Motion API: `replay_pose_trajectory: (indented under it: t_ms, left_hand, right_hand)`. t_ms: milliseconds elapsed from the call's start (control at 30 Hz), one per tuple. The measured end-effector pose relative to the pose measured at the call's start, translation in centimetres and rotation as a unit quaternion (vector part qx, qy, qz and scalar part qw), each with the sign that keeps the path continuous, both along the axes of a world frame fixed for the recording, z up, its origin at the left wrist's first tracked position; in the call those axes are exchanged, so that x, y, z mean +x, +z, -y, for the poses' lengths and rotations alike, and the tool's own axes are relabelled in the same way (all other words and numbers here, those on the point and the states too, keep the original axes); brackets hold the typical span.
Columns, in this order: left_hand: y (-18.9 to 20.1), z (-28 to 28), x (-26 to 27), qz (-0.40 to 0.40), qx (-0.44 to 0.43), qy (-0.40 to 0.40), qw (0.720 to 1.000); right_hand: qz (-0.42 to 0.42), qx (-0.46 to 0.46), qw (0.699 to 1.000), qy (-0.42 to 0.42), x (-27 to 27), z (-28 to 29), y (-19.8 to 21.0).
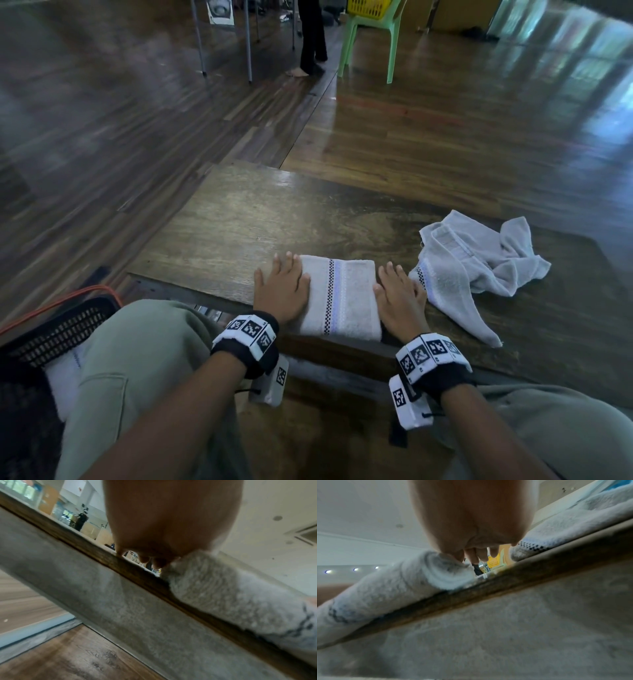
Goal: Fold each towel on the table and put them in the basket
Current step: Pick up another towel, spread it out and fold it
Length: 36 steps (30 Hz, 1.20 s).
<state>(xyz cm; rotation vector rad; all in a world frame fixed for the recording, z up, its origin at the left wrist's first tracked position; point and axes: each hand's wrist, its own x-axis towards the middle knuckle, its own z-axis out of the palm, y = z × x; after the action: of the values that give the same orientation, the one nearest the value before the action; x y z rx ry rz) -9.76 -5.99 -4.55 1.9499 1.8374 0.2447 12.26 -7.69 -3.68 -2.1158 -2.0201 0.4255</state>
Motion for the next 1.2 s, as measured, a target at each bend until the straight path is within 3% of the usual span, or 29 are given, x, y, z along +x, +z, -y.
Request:
replay_pose_trajectory:
  t_ms: [167, 500, 933, 1200]
  left_hand:
    - [0.6, 0.8, -0.8, 0.061, 0.106, 0.071, 0.990]
    - [1.5, 0.7, -0.1, 0.070, -0.001, 0.096, 0.993]
    - [2.0, 1.5, 0.2, 0.284, -0.030, 0.129, 0.950]
    - [1.8, 2.7, 0.1, 0.306, -0.045, 0.169, 0.936]
  right_hand:
    - [-0.069, 0.029, 0.995, -0.067, 0.1, 0.3, 1.3]
    - [-0.269, -0.062, 0.953, -0.124, -0.6, 0.6, 1.5]
    - [-0.328, -0.103, 0.929, -0.138, -1.4, 0.0, 1.9]
    - [-0.272, -0.137, 0.946, -0.115, -1.7, 0.5, 3.0]
